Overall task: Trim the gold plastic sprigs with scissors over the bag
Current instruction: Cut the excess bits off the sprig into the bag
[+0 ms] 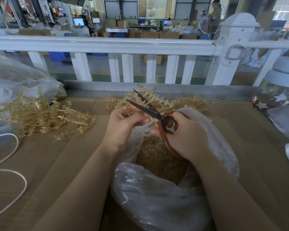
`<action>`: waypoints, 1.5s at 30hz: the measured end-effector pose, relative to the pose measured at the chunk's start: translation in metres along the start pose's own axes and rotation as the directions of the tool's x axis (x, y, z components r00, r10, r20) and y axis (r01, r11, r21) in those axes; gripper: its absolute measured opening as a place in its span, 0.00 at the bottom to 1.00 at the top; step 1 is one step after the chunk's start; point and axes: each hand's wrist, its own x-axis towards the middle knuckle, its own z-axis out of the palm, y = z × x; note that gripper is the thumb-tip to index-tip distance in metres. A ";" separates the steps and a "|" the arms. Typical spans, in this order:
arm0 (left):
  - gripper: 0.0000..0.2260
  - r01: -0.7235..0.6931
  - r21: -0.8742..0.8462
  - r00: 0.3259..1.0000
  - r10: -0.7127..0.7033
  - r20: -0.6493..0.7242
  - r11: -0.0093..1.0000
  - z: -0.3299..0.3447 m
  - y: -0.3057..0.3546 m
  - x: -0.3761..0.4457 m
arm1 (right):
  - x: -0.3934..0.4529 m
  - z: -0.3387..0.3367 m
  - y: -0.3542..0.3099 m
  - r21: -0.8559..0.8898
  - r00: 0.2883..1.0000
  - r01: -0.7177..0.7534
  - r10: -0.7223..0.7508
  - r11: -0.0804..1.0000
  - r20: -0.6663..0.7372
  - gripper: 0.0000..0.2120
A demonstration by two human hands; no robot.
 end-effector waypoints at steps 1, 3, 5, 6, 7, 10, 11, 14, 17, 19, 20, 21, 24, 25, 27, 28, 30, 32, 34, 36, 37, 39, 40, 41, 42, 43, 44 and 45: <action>0.04 -0.002 0.004 1.000 0.002 0.006 1.000 0.000 0.000 0.000 | 0.000 0.000 0.000 -0.002 1.000 0.005 -0.005 1.000 -0.002 0.39; 0.03 -0.006 0.009 1.000 0.006 0.024 1.000 -0.001 -0.001 0.000 | -0.001 0.001 0.000 -0.005 1.000 0.014 -0.014 1.000 -0.010 0.39; 0.02 -0.001 -0.006 0.999 0.001 0.043 1.000 -0.002 -0.001 0.000 | -0.002 0.001 0.000 -0.004 1.000 0.015 -0.015 1.000 -0.019 0.40; 0.02 0.001 -0.020 0.998 0.000 0.056 1.000 -0.002 -0.001 0.000 | -0.002 0.002 0.000 -0.005 1.000 0.015 -0.016 1.000 -0.022 0.41; 0.02 0.002 -0.033 0.998 0.000 0.065 0.999 -0.003 -0.001 0.000 | -0.002 0.002 0.000 -0.005 1.000 0.018 -0.018 1.000 -0.024 0.41; 0.03 0.016 -0.076 0.997 -0.010 0.081 0.997 -0.005 -0.003 0.002 | -0.001 0.003 -0.001 0.015 1.000 0.021 -0.021 1.000 -0.010 0.43; 0.03 0.022 -0.085 0.996 -0.015 0.083 0.996 -0.005 -0.003 0.003 | -0.001 0.003 -0.001 0.027 1.000 0.022 -0.021 0.999 -0.003 0.44; 0.02 0.037 -0.103 0.996 -0.028 0.086 0.994 -0.005 -0.003 0.004 | -0.001 0.002 -0.003 0.066 1.000 0.028 -0.029 0.997 0.008 0.43; 0.02 0.044 -0.123 0.995 -0.032 0.094 0.991 -0.005 -0.002 0.003 | -0.001 0.001 -0.005 0.092 0.999 0.027 -0.030 0.995 0.032 0.43; 0.02 0.044 -0.140 0.996 -0.033 0.086 0.989 -0.005 -0.002 0.003 | -0.001 0.001 -0.005 0.094 0.998 0.026 -0.030 0.995 0.046 0.44; 0.02 0.044 -0.143 0.996 -0.033 0.082 0.989 -0.005 -0.002 0.002 | -0.001 0.001 -0.005 0.090 0.998 0.026 -0.031 0.996 0.050 0.44; 0.01 0.045 -0.143 0.996 -0.034 0.077 0.989 -0.004 -0.002 0.002 | -0.001 0.001 -0.005 0.088 0.998 0.025 -0.030 0.996 0.054 0.44; 0.05 0.049 -0.136 0.998 -0.042 0.053 0.990 -0.004 -0.002 0.001 | -0.001 0.001 -0.004 0.110 0.997 0.022 -0.030 0.994 0.071 0.45; 0.06 0.046 -0.128 0.998 -0.040 0.046 0.991 -0.004 -0.002 0.000 | -0.001 0.001 -0.004 0.120 0.997 0.022 -0.031 0.993 0.074 0.45; 0.06 0.044 -0.129 0.999 -0.039 0.038 0.991 -0.004 -0.002 0.000 | -0.001 0.001 -0.004 0.126 0.997 0.035 -0.043 0.991 0.067 0.45; 0.05 0.046 -0.136 0.999 -0.042 0.035 0.990 -0.004 -0.002 0.000 | -0.001 0.000 -0.004 0.124 0.997 0.043 -0.051 0.991 0.059 0.45; 0.04 0.055 -0.151 0.998 -0.051 0.032 0.987 -0.004 -0.001 0.000 | -0.002 0.000 -0.004 0.119 0.997 0.040 -0.047 0.992 0.060 0.45; 0.04 0.064 -0.173 0.998 -0.058 0.038 0.983 -0.004 -0.002 -0.001 | -0.002 0.000 -0.004 0.111 0.997 0.022 -0.030 0.994 0.071 0.45; 0.04 0.077 -0.189 0.997 -0.072 0.035 0.979 -0.003 -0.002 0.000 | -0.002 0.000 -0.004 0.088 0.998 0.016 -0.021 0.996 0.060 0.46; 0.04 0.086 -0.202 0.996 -0.083 0.027 0.976 -0.003 -0.002 0.001 | -0.002 -0.001 -0.004 0.060 0.999 0.025 -0.028 0.998 0.039 0.45; 0.05 0.087 -0.209 0.996 -0.085 0.017 0.974 -0.005 -0.002 0.001 | -0.002 -0.002 -0.004 0.051 0.999 0.031 -0.033 0.998 0.035 0.44; 0.10 0.081 -0.216 0.996 -0.087 -0.021 0.973 -0.010 -0.002 0.003 | -0.003 -0.003 -0.003 0.037 0.998 0.042 -0.043 0.998 0.037 0.41; 0.12 0.077 -0.227 0.995 -0.089 -0.044 0.971 -0.013 -0.002 0.004 | -0.003 -0.004 -0.004 0.031 0.998 0.046 -0.048 0.998 0.041 0.40; 0.12 0.074 -0.246 0.993 -0.095 -0.073 0.966 -0.014 -0.001 0.005 | -0.003 -0.004 -0.004 0.022 0.998 0.052 -0.053 0.998 0.045 0.39; 0.12 0.074 -0.273 0.989 -0.107 -0.107 0.959 -0.015 -0.001 0.005 | -0.003 -0.004 -0.004 0.010 0.997 0.057 -0.058 0.998 0.051 0.38; 0.12 0.075 -0.306 0.981 -0.124 -0.146 0.949 -0.015 -0.001 0.005 | -0.003 -0.004 -0.003 -0.001 0.996 0.060 -0.060 0.998 0.060 0.37; 0.12 0.076 -0.342 0.972 -0.146 -0.185 0.937 -0.016 -0.001 0.006 | -0.003 -0.004 -0.003 -0.009 0.996 0.062 -0.061 0.998 0.071 0.37; 0.12 0.076 -0.372 0.961 -0.167 -0.220 0.925 -0.016 0.000 0.006 | -0.003 -0.004 -0.003 -0.011 0.995 0.066 -0.065 0.998 0.077 0.36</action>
